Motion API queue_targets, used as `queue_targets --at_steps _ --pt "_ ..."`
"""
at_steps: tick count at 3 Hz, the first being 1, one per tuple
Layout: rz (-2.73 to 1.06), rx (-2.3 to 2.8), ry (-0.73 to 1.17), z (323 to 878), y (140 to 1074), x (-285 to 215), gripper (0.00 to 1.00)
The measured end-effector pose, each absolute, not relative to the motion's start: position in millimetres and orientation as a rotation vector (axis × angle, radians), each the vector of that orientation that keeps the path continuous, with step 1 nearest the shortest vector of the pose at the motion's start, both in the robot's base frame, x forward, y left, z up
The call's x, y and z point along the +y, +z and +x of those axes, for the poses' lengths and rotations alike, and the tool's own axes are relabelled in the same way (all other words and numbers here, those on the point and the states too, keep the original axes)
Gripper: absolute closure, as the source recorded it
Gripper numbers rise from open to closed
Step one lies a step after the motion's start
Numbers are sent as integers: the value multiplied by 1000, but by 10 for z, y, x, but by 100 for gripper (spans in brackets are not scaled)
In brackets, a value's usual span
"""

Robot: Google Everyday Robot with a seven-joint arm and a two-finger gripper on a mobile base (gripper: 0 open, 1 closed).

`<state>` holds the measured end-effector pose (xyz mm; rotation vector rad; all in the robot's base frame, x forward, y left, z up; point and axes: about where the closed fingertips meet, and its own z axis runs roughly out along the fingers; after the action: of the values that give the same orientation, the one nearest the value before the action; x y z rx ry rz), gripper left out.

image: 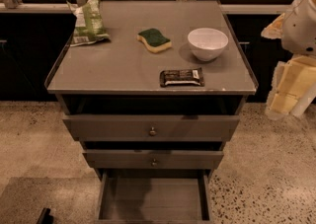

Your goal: Place rxbar chocolate into bottom drawer

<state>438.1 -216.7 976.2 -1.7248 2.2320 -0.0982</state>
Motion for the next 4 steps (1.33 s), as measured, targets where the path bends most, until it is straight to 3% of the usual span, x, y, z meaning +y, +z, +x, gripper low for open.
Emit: queue_targets --at_steps 2,4 --pt "-1743 2158 -57 4604 9791 -2119 0" --pt "-1846 1908 222 5591 9555 -1597 0"
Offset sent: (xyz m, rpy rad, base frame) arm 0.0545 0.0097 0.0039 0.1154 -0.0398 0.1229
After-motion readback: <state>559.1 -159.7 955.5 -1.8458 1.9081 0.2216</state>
